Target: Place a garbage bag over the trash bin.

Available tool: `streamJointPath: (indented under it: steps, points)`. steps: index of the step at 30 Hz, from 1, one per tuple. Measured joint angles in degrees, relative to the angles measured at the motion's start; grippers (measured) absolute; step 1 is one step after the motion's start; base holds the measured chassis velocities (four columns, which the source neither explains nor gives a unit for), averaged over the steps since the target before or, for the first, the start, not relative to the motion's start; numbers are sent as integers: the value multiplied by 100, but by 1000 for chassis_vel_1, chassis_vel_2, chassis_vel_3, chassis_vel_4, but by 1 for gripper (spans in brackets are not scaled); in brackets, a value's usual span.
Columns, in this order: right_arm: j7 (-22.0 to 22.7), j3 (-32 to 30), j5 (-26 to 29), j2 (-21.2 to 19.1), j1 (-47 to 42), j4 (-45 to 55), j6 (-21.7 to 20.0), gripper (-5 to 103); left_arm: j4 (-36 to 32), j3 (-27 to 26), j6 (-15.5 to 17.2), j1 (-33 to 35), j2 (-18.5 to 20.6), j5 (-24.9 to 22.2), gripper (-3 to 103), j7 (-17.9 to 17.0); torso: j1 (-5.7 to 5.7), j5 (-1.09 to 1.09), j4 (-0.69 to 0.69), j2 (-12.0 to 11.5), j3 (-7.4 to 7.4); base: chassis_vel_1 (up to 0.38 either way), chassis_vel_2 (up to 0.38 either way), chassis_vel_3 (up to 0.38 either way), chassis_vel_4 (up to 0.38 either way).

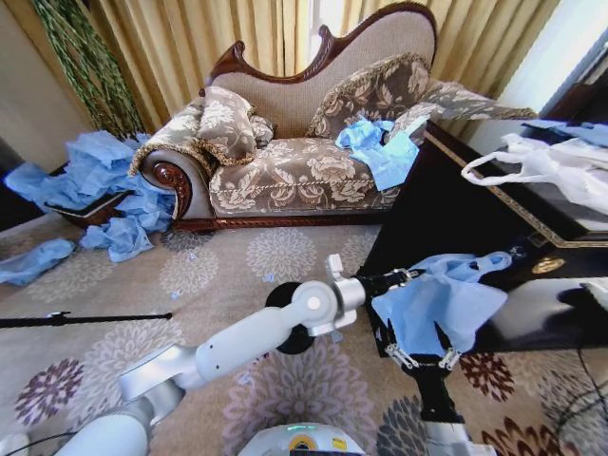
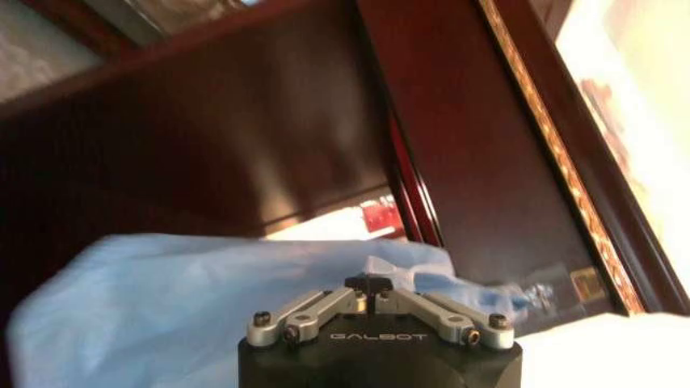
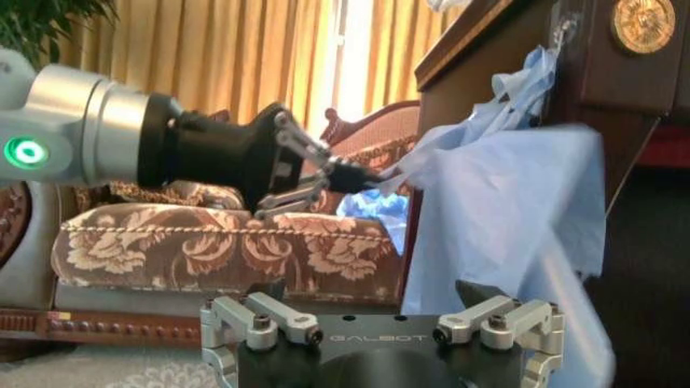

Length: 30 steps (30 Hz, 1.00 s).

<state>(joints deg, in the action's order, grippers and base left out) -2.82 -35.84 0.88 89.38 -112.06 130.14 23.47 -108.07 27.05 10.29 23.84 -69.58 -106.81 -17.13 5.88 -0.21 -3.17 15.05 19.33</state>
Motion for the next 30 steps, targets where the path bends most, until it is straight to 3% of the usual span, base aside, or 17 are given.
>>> streamJointPath:
  steps: [16, 19, 25, 30]
  points:
    - [-545, 30, 361, -11, -75, 111, 669, 100, -234, -914, -35, 731, 531, 2, 0, -225, 0, 1, 0, 0, 0, 0, 0, 0, 0]
    - [-633, 22, 468, -14, -91, 161, 785, 100, -350, -1320, -59, 1050, 715, 33, 0, -267, 0, 0, 0, 0, 0, 0, 0, 0, 0]
    - [-666, -42, 727, -136, -95, 305, 707, 100, -514, -1874, -76, 1470, 960, 48, 0, -282, 0, 0, 0, 0, 0, 0, 0, 0, 0]
    - [-498, -24, 1491, -297, -71, 643, 205, 100, -885, -2427, -65, 2111, 1349, 9, 0, -268, 0, 1, 1, 0, 0, 0, 0, 0, 0]
